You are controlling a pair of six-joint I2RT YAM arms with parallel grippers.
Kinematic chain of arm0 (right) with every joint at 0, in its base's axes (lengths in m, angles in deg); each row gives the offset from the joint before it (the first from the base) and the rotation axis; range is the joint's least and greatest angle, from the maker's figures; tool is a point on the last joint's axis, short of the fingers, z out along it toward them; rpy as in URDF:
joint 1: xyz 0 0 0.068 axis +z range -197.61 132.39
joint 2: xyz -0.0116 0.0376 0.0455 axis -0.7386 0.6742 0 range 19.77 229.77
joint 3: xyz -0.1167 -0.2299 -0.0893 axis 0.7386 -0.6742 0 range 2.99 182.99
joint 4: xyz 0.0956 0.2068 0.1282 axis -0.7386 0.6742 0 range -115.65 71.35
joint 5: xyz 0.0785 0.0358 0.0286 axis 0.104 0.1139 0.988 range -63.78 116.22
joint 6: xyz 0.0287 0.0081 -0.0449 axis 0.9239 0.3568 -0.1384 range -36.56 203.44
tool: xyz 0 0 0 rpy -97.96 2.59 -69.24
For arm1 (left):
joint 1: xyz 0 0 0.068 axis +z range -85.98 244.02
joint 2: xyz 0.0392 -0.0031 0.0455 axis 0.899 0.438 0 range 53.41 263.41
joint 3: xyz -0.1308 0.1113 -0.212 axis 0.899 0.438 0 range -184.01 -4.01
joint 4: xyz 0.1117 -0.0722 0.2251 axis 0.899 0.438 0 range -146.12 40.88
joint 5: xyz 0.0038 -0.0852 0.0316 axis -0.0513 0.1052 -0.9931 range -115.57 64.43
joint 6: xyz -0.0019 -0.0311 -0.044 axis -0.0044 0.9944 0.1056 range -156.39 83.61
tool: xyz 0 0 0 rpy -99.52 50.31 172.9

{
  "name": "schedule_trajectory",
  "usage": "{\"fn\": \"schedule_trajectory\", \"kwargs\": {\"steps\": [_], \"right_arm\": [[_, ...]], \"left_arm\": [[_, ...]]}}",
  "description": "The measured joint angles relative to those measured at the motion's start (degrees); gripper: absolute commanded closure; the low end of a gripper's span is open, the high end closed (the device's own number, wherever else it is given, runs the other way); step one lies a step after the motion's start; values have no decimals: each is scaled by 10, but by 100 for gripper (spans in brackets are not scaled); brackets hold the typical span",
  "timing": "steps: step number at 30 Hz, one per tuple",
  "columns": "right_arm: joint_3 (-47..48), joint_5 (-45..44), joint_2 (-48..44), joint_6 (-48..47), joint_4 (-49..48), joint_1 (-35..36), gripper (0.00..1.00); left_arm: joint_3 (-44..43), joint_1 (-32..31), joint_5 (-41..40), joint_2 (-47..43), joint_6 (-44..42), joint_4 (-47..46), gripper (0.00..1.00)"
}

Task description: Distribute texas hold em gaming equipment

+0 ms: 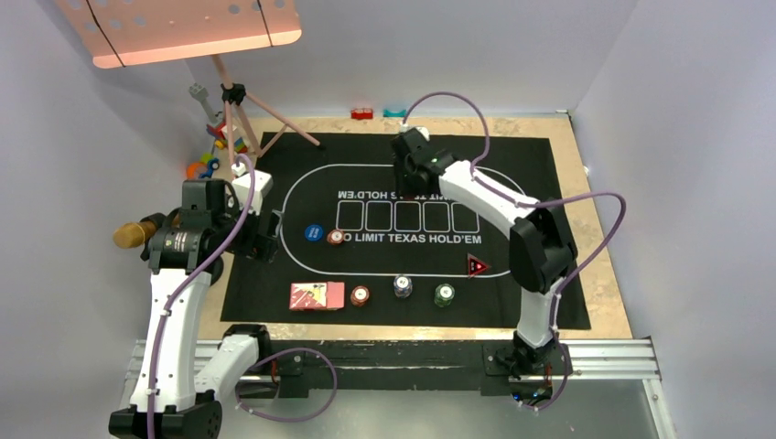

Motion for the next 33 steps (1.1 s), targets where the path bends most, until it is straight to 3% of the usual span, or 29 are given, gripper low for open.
{"fn": "schedule_trajectory", "kwargs": {"steps": [11, 24, 26, 29, 33], "right_arm": [[58, -17, 158, -4, -11, -163, 83], [196, -16, 258, -4, -14, -202, 82], [204, -15, 268, -4, -13, -203, 74], [206, -15, 269, -5, -11, -203, 43], [207, -13, 269, -6, -8, -203, 23]], "left_arm": [[0, 0, 0, 6, -1, 1, 0], [0, 0, 0, 14, -9, 1, 0], [0, 0, 0, 14, -9, 2, 0], [0, 0, 0, 14, -9, 2, 0], [0, 0, 0, 14, -9, 2, 0]]}}
